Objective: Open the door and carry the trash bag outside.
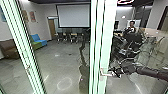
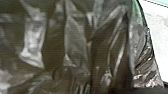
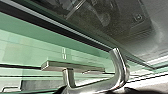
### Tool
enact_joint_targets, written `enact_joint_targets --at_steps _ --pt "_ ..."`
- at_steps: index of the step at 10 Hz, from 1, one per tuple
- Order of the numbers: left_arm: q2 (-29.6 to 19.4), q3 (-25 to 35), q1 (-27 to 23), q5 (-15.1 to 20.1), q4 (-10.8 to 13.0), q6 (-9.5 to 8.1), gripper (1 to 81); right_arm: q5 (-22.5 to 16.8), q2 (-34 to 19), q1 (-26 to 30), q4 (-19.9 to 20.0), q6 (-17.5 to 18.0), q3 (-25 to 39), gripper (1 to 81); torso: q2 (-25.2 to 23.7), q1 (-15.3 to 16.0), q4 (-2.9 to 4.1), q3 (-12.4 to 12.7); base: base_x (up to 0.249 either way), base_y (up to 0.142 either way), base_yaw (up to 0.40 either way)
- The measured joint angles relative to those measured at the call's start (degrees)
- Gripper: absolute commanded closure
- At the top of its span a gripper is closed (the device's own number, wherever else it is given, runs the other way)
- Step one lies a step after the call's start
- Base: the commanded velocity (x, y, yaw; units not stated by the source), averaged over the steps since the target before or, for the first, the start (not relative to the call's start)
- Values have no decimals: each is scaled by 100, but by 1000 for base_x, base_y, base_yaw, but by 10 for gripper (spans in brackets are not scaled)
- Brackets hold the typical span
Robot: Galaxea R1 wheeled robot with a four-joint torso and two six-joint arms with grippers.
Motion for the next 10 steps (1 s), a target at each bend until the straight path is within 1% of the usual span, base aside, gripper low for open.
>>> enact_joint_targets --at_steps 3,7,10 --pt "-20 0 0 0 -9 -2 811 2 202 -115 4 9 -311 10 0 2 0 -2 0 0 0" --pt "-30 2 0 2 -11 0 811 5 273 -223 4 17 -614 10 2 2 0 -2 0 0 0" --pt "-46 0 2 0 -11 -2 811 10 561 -221 6 54 -1085 10 2 5 0 -2 0 0 0"
